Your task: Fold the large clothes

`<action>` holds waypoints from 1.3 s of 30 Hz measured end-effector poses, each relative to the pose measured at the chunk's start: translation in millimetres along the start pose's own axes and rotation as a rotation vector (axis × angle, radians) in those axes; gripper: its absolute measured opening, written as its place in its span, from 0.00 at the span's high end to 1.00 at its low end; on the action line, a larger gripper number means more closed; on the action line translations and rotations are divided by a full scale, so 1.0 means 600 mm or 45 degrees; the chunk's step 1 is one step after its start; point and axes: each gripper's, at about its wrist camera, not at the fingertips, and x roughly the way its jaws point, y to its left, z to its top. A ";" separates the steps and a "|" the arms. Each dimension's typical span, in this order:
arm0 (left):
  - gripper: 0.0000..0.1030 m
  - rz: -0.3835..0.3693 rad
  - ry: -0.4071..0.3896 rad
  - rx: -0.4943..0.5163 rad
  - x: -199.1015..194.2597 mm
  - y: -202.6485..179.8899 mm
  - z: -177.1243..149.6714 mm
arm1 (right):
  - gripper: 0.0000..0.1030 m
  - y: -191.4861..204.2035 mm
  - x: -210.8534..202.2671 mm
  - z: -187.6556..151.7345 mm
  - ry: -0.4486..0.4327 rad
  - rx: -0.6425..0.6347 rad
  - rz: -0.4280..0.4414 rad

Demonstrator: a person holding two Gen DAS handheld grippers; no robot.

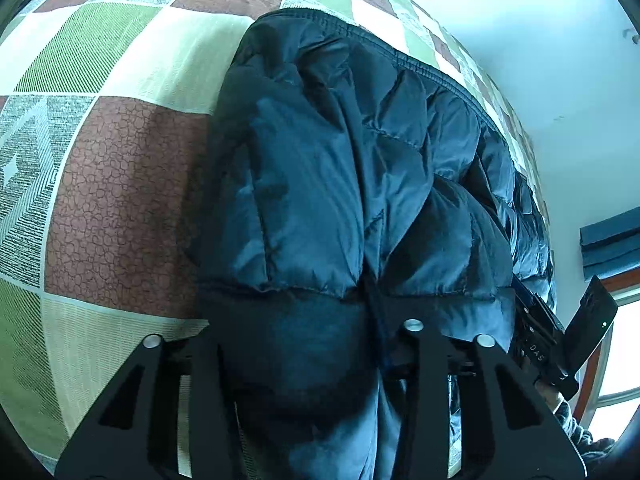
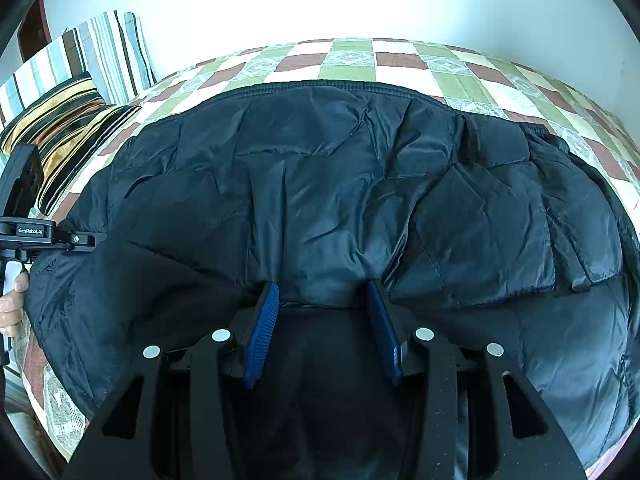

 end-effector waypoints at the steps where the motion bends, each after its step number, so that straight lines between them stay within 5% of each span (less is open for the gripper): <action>1: 0.66 0.010 -0.004 0.007 -0.001 -0.004 -0.001 | 0.55 0.000 0.000 0.000 0.000 0.000 0.000; 11: 0.83 0.089 -0.074 0.085 -0.030 -0.062 -0.003 | 0.55 0.005 0.000 0.000 -0.013 -0.029 -0.034; 22: 0.86 -0.057 -0.194 0.237 -0.117 -0.226 -0.015 | 0.55 0.010 0.006 0.001 -0.018 -0.058 -0.052; 30: 0.87 -0.125 -0.204 0.375 -0.084 -0.386 -0.033 | 0.55 0.005 0.009 0.000 -0.024 -0.067 -0.040; 39: 0.87 -0.089 -0.184 0.373 -0.038 -0.456 -0.045 | 0.55 -0.039 -0.072 -0.006 -0.109 -0.085 -0.050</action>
